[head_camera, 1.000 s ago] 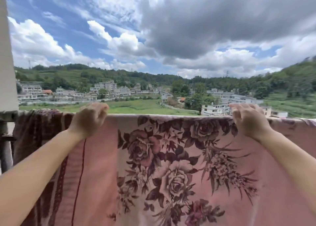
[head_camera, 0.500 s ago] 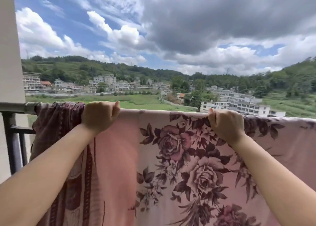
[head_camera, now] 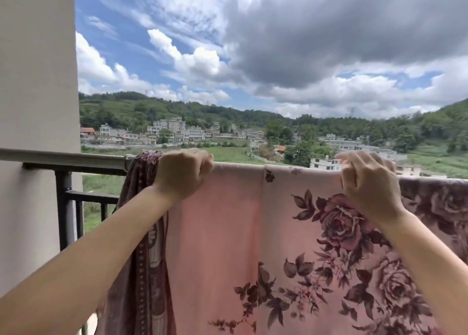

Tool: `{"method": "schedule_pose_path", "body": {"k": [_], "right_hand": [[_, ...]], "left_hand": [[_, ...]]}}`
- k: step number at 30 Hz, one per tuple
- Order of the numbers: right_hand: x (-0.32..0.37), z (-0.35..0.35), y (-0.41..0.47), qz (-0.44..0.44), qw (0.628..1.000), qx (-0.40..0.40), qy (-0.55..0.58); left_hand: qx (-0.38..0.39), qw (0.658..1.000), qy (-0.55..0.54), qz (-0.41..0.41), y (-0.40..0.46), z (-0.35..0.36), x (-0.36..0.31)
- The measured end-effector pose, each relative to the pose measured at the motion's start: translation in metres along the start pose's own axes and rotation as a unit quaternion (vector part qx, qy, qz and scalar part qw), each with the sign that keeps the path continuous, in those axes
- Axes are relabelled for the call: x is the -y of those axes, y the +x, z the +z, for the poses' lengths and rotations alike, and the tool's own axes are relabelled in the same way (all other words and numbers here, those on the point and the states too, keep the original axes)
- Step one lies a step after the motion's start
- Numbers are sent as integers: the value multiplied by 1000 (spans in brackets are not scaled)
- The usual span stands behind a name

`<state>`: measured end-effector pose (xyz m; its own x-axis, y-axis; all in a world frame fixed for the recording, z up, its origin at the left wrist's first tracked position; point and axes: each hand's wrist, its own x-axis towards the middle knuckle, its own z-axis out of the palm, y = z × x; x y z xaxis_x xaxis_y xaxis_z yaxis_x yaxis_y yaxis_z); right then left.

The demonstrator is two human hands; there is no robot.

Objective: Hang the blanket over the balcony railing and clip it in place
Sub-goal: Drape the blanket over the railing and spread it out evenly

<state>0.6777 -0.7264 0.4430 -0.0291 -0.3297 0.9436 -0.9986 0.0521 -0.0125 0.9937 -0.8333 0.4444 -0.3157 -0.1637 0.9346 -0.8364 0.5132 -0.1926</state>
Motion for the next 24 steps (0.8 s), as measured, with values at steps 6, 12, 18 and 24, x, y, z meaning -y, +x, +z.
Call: {"method": "schedule_pose_path", "body": {"k": [6, 12, 18, 24], "right_hand": [[154, 40, 6, 9, 1000, 4, 17], [130, 24, 11, 97, 983, 128, -86], [168, 17, 23, 92, 980, 173, -18], [317, 18, -9, -1, 968, 165, 188]], "left_hand": [[121, 989, -38, 76, 8, -15, 18], [137, 984, -52, 99, -5, -28, 56], [-27, 972, -232, -41, -79, -40, 106], [268, 814, -452, -248, -116, -43, 103]]}}
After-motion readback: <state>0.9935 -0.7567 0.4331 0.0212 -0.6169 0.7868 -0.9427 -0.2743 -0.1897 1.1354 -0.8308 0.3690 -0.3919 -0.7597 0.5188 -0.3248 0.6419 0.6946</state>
